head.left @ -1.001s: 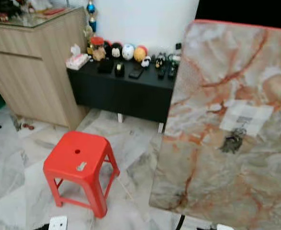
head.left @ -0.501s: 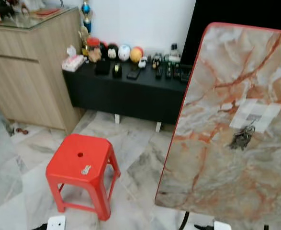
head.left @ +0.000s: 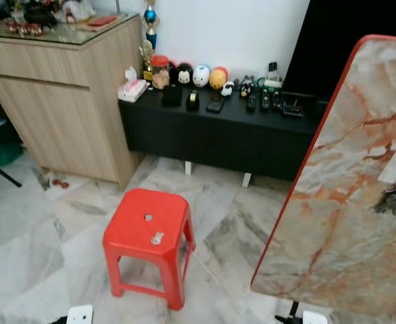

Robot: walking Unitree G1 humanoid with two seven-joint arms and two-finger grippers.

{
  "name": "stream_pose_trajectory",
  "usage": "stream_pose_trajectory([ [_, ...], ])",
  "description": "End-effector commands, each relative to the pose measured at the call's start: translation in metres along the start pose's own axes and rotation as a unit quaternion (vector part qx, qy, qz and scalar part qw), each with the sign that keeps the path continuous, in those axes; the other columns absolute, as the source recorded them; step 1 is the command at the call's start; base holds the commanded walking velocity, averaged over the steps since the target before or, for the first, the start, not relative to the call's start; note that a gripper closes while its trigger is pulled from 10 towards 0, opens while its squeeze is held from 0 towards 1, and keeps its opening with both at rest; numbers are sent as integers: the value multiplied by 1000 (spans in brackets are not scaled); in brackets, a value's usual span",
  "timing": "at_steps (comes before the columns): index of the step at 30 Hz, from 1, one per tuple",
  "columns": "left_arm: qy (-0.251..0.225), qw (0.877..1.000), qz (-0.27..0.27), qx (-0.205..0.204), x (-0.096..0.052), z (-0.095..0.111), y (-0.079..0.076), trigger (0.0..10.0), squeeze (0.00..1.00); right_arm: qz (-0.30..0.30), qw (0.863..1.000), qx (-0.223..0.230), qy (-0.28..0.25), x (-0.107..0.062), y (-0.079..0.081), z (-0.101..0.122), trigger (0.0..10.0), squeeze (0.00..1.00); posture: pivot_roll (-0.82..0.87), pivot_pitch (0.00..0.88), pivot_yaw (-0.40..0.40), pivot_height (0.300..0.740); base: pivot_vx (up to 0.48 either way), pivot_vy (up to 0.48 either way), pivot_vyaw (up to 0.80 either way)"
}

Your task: Hang keys on a hook

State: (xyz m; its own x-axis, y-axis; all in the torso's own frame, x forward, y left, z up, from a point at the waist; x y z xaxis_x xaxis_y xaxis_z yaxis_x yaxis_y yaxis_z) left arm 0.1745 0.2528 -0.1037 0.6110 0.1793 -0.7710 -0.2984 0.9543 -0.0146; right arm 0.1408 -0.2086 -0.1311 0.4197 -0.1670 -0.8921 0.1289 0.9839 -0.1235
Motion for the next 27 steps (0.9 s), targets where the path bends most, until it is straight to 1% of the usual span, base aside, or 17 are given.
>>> stream_pose_trajectory([
  [1, 11, 1000, 4, -2, -1, -6, 3, 10000, 0, 1, 1000, -1, -7, 0, 1, 5, 10000, 0, 110, 10, -41, 740, 0, 311, 0],
  [27, 10, 1000, 4, -4, -1, -5, 3, 10000, 0, -5, 1000, 0, -8, 0, 0, 5, 10000, 0, 112, 15, -42, 740, 0, 309, 0],
])
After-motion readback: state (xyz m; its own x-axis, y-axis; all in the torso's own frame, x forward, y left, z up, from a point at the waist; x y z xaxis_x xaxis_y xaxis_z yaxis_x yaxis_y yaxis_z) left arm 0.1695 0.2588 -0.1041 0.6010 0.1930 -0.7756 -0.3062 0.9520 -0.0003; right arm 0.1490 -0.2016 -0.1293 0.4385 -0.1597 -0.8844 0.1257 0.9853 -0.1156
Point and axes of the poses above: a point about 5 cm out from each wrist's last joint towards the gripper, its own x axis pointing out of the wrist towards the gripper, its own z axis along the axis of the wrist's last joint, y = z × x, the point moved 3 cm from there along x, pointing out of the wrist towards the gripper, and after that the axes turned 9 degrees about -x, right-handed, at the moved point
